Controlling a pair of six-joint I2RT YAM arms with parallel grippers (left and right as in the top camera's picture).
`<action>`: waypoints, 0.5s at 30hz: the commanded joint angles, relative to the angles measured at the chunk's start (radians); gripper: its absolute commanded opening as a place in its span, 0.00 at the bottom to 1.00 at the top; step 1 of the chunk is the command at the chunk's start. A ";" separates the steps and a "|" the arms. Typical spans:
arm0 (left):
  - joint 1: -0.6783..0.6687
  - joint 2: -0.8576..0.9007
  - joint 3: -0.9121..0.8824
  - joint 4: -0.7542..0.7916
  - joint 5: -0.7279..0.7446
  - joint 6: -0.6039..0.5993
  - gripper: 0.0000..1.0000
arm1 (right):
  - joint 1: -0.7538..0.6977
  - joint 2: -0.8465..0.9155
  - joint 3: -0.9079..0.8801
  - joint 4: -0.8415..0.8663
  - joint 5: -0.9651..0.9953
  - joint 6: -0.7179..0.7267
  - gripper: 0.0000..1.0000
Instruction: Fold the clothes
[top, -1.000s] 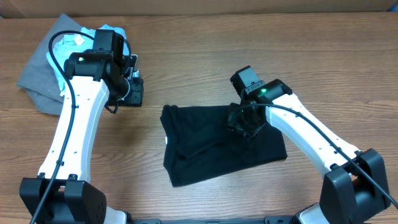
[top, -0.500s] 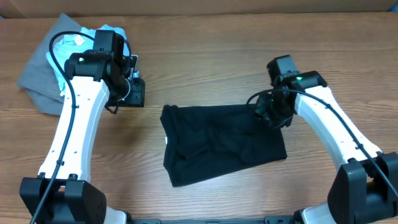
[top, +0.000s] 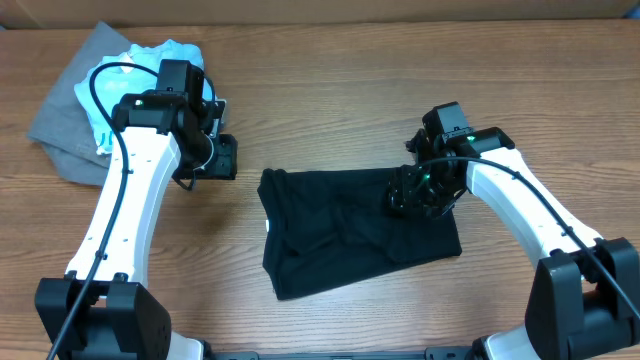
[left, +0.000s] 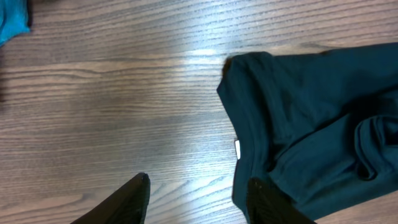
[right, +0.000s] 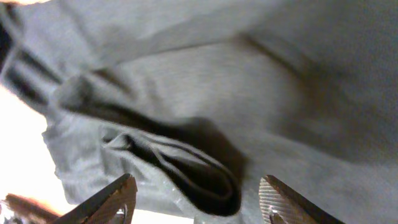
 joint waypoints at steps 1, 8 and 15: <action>0.005 -0.013 -0.003 0.011 0.014 0.014 0.53 | 0.023 -0.008 0.002 0.012 -0.052 -0.238 0.68; 0.005 -0.013 -0.003 0.027 0.015 0.014 0.53 | 0.130 -0.004 0.001 0.051 0.088 -0.275 0.68; 0.005 -0.013 -0.003 0.028 0.017 0.014 0.53 | 0.253 0.044 0.001 0.089 0.228 -0.253 0.70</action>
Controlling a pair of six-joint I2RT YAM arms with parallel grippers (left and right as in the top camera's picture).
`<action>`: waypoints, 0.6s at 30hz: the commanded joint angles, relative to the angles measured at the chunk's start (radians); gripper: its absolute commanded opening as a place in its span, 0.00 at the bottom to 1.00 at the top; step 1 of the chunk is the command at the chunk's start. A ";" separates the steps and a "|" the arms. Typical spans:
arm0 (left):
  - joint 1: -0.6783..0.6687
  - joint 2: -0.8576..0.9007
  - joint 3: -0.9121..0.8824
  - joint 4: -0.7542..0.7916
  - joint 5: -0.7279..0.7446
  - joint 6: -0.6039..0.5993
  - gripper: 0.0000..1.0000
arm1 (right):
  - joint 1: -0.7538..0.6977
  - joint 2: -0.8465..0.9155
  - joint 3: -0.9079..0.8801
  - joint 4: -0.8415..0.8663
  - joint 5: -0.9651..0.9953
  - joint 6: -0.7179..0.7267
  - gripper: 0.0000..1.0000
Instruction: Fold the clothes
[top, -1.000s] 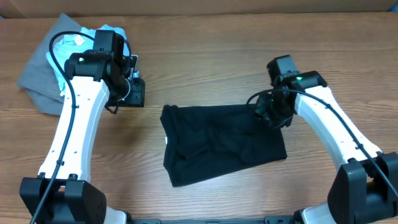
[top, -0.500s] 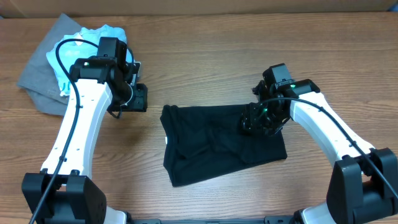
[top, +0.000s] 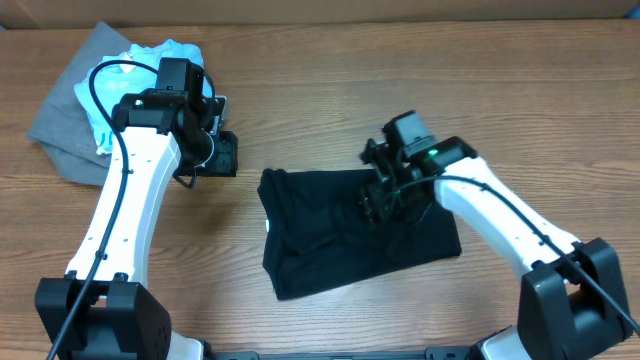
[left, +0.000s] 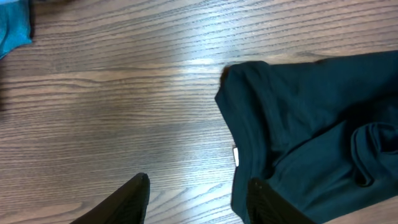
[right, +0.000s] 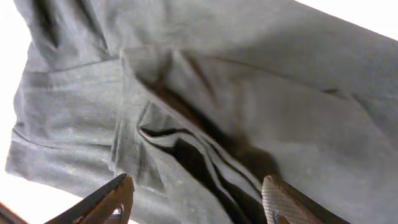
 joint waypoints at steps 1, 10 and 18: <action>0.005 -0.013 -0.003 0.003 0.012 0.014 0.53 | 0.052 0.052 0.001 0.004 0.104 -0.001 0.70; 0.005 -0.013 -0.003 0.005 0.011 0.015 0.53 | 0.208 0.108 0.002 -0.051 0.111 0.027 0.61; 0.005 -0.013 -0.003 0.007 0.011 0.015 0.53 | 0.280 0.108 0.001 -0.042 0.222 0.179 0.60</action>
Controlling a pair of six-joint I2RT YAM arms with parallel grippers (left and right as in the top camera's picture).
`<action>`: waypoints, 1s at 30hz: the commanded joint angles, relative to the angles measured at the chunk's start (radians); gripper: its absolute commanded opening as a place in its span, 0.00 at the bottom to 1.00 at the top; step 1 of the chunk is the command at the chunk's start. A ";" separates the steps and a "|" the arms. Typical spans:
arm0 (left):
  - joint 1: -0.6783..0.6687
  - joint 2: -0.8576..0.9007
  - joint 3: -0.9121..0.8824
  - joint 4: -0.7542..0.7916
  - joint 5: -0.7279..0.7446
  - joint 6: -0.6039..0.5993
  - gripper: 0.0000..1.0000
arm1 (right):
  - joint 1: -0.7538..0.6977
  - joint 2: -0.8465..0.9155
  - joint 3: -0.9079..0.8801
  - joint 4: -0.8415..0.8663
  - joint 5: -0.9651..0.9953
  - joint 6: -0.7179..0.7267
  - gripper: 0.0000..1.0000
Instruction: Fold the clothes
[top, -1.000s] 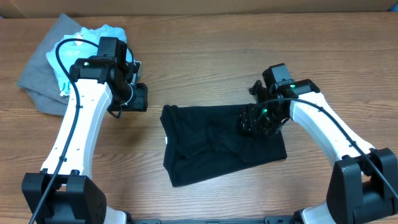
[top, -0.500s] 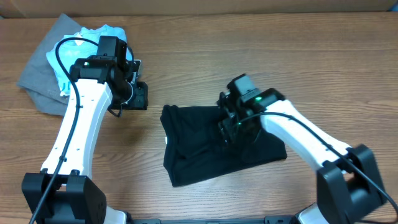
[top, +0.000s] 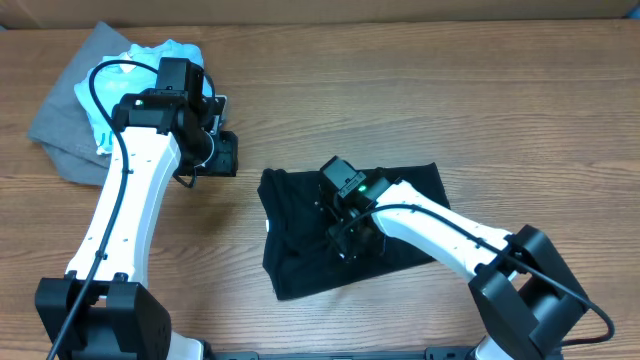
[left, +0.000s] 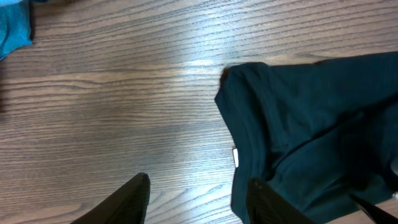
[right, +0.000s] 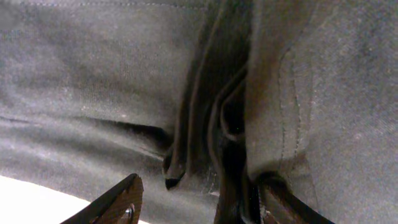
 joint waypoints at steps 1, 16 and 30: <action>0.005 -0.013 -0.003 0.004 0.011 0.015 0.53 | -0.001 -0.003 0.002 0.003 0.043 0.080 0.60; 0.005 -0.013 -0.003 0.004 0.011 0.015 0.53 | 0.000 -0.002 0.002 0.048 0.143 0.193 0.49; 0.005 -0.013 -0.003 0.003 0.011 0.015 0.53 | 0.002 0.054 0.007 0.008 0.186 0.193 0.04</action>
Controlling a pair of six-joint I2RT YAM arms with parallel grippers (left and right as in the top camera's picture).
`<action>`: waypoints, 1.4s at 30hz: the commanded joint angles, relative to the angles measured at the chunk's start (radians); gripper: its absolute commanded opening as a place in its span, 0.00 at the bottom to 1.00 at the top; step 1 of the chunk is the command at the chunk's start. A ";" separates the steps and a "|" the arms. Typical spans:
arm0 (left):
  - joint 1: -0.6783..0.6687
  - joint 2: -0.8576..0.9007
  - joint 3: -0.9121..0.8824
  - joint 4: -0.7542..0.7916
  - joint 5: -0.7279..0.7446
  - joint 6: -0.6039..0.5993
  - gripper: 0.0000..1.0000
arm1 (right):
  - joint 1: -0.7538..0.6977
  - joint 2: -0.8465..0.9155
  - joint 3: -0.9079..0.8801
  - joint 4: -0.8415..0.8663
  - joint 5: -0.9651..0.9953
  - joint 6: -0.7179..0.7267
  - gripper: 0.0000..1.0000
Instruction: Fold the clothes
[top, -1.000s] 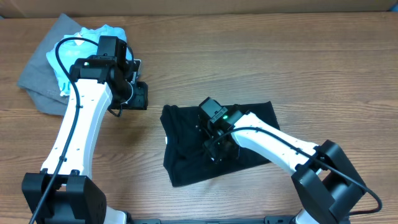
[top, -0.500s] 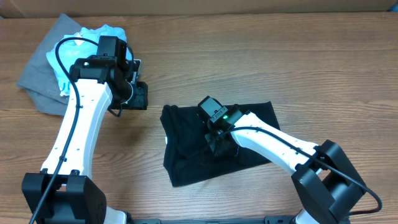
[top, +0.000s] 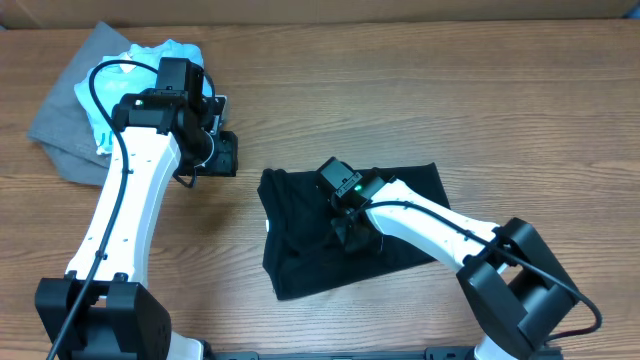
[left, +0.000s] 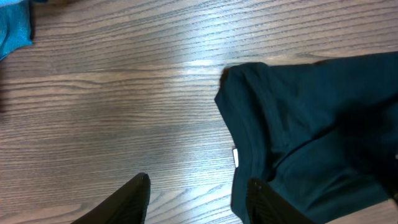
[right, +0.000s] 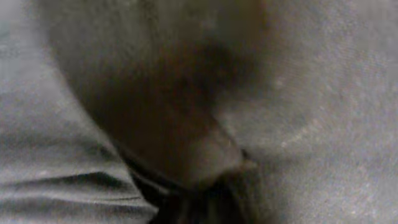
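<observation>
A black garment (top: 300, 240) lies crumpled at the table's middle. In the left wrist view its collar edge (left: 249, 118) carries a small white tag (left: 236, 157). My right gripper (top: 352, 235) is pressed down into the garment's middle. Blurred dark cloth (right: 298, 93) fills the right wrist view, bunched at the bottom centre where the jaws meet, and no finger shows at either side. My left gripper (top: 225, 157) hangs open over bare wood just left of the garment, nothing between its fingers (left: 134, 199).
A pile of clothes sits at the far left corner, a grey piece (top: 60, 130) under a light blue one (top: 150, 55). The blue cloth (left: 12, 28) also shows at the left wrist view's top left. The wooden table (top: 500, 90) lies around the garment.
My right gripper stood open around a fold of the black garment. It is now sunk closer into the cloth and shut on it. The left arm has not moved.
My right gripper was open over the garment's right end, then further left over a fold, then at the garment's middle, open around a fold. Now it is shut there. The garment's right edge has drawn in slightly. The left gripper stayed open beside the garment.
</observation>
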 joint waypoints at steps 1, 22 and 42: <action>0.005 -0.013 -0.003 0.002 0.011 0.015 0.53 | 0.001 0.009 0.016 -0.037 0.095 0.052 0.04; 0.005 -0.013 -0.003 0.005 0.031 0.015 0.54 | -0.535 -0.225 0.162 -0.157 0.219 0.124 0.04; 0.005 -0.013 -0.003 0.005 0.031 0.015 0.54 | -0.869 -0.225 0.162 0.031 0.462 -0.093 0.04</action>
